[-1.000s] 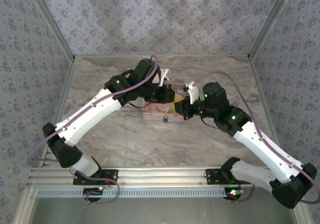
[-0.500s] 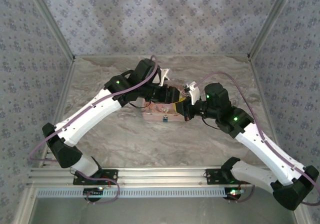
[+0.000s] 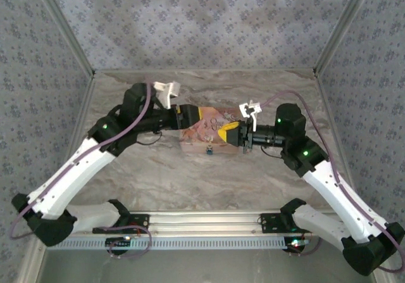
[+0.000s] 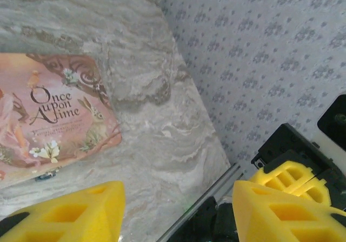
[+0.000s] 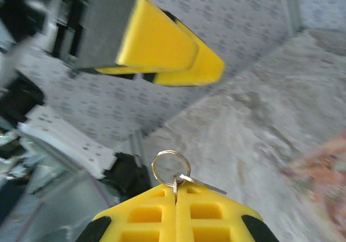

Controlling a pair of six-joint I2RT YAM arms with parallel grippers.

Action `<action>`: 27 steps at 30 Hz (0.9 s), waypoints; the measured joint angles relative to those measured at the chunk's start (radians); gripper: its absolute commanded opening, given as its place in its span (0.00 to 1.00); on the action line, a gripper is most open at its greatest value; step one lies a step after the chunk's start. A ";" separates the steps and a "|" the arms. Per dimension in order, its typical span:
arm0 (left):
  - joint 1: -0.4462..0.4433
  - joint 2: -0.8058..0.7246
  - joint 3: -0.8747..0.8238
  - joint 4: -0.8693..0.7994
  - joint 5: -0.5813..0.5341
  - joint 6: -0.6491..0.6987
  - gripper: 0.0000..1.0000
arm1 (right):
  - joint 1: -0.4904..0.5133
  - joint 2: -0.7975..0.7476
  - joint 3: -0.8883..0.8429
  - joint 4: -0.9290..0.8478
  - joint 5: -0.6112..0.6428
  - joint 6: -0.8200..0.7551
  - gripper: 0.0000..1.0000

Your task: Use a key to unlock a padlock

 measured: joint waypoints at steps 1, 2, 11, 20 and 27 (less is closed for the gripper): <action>0.003 -0.024 -0.027 0.023 0.002 -0.004 0.58 | -0.002 0.010 0.000 0.037 -0.043 0.027 0.00; 0.006 -0.040 -0.048 0.042 0.005 -0.010 0.59 | -0.003 0.019 0.001 0.066 -0.077 0.051 0.00; 0.007 -0.122 -0.224 0.285 0.099 -0.053 0.64 | 0.031 0.099 0.070 0.232 -0.301 0.210 0.00; 0.007 -0.190 -0.322 0.548 0.221 -0.108 0.60 | 0.047 0.099 0.173 0.254 -0.405 0.232 0.00; -0.027 -0.167 -0.348 0.723 0.288 -0.180 0.71 | 0.054 0.106 0.175 0.246 -0.415 0.227 0.00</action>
